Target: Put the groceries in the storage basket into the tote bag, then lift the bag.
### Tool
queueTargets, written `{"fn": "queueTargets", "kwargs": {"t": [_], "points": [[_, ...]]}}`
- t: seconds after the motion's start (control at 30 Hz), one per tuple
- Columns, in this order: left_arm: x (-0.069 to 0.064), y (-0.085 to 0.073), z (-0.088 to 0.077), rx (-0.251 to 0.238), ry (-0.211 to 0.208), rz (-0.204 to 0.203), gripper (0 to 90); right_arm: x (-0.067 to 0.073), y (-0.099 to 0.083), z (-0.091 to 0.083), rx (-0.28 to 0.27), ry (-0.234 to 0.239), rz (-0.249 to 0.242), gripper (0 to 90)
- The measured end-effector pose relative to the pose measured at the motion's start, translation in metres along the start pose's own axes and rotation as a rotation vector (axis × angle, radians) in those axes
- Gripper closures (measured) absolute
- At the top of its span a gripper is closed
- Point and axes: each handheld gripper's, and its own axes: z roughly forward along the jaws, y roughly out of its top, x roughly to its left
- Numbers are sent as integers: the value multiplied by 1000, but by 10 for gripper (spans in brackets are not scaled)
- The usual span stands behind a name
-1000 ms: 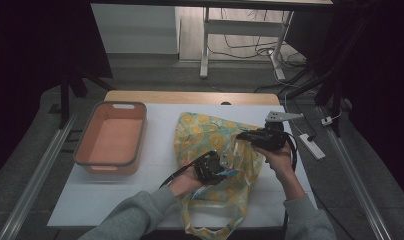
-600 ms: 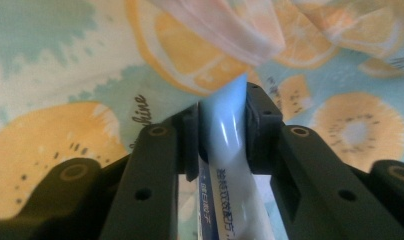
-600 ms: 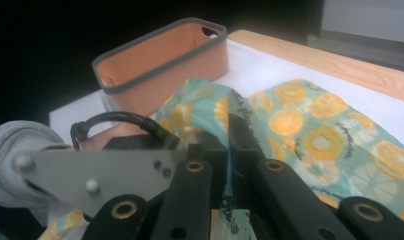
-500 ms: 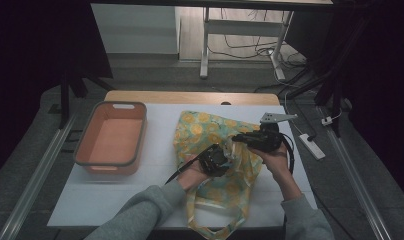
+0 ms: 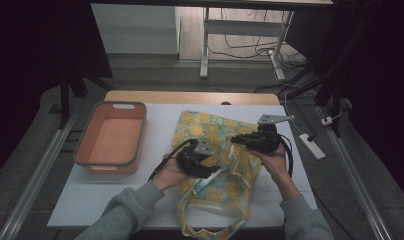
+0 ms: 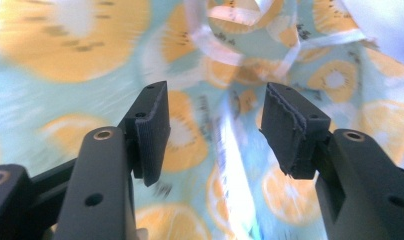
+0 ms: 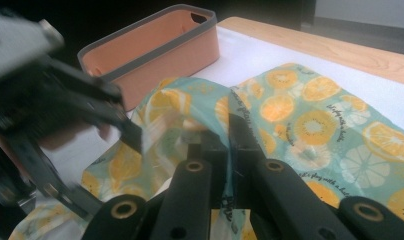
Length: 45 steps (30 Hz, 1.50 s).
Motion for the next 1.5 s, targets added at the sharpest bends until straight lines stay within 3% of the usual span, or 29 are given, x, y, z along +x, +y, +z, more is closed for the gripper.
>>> {"fn": "queueTargets", "kwargs": {"t": [0.33,0.47,0.6,0.8,1.1,1.23,1.5], "points": [[14,-36,-47,-66,29,-89,429,11,-8,6,38,13,-12,875],[17,-54,-59,-59,40,-116,419,16,-14,6,56,11,-14,874],[19,-77,-63,-37,25,-153,409,20,-24,2,77,-1,-14,873],[15,-97,-59,5,-2,-175,407,22,-35,-1,92,-21,-7,872],[-6,-94,-45,69,-3,-121,321,22,-43,-6,100,-32,-1,872],[-13,-93,-30,136,20,-94,274,22,-44,-7,103,-30,-4,872],[-21,-95,-3,233,3,-77,290,22,-43,-7,102,-27,-3,872]]}}
